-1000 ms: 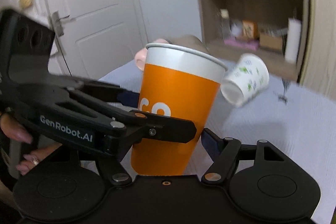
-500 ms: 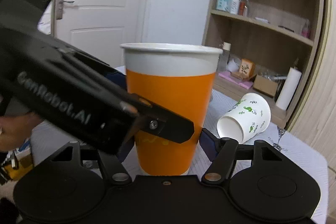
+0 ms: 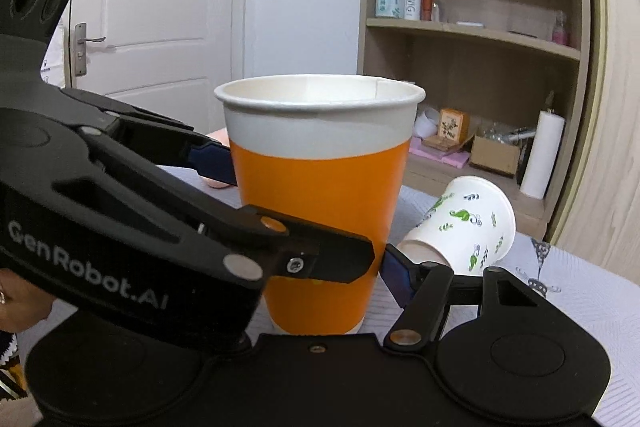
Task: Flip cup upright
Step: 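Lower the upright orange cup onto the cloth with the right gripper, then open the right gripper and pull both tools back from the cup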
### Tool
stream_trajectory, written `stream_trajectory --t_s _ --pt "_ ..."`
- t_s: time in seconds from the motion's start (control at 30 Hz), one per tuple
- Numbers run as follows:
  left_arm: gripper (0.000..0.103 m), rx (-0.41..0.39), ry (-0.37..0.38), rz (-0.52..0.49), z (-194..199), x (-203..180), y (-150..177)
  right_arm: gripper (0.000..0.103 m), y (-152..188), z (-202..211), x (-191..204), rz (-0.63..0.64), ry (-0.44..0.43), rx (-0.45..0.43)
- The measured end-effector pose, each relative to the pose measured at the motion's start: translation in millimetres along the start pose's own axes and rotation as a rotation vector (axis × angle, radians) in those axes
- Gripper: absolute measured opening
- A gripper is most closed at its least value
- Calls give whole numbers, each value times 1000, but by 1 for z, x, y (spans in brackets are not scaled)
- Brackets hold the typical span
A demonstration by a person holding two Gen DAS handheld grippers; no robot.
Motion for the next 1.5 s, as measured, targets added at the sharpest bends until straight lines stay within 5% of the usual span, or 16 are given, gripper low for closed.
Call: stream_trajectory --t_s 0.27,0.5,1.13,1.5 --pt "81 -1 17 37 4 0 0 73 -3 2 4 35 6 20" --pt "95 -29 -62 23 11 3 -1 87 -8 8 14 97 41 20" --pt "96 9 -90 109 70 5 7 96 -1 77 32 98 209 111" --pt "96 35 -159 152 109 13 -3 95 -26 125 41 55 298 68"
Point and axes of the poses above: each gripper's, at about its wrist camera, not at the fingertips, and z roughly against the way its jaws point, x to its left, y to its underside, the point moved 5 cm from there along -z, roughly the way its jaws point, and after that the axes turned 6 degrees about -x, right-handed, at the moved point
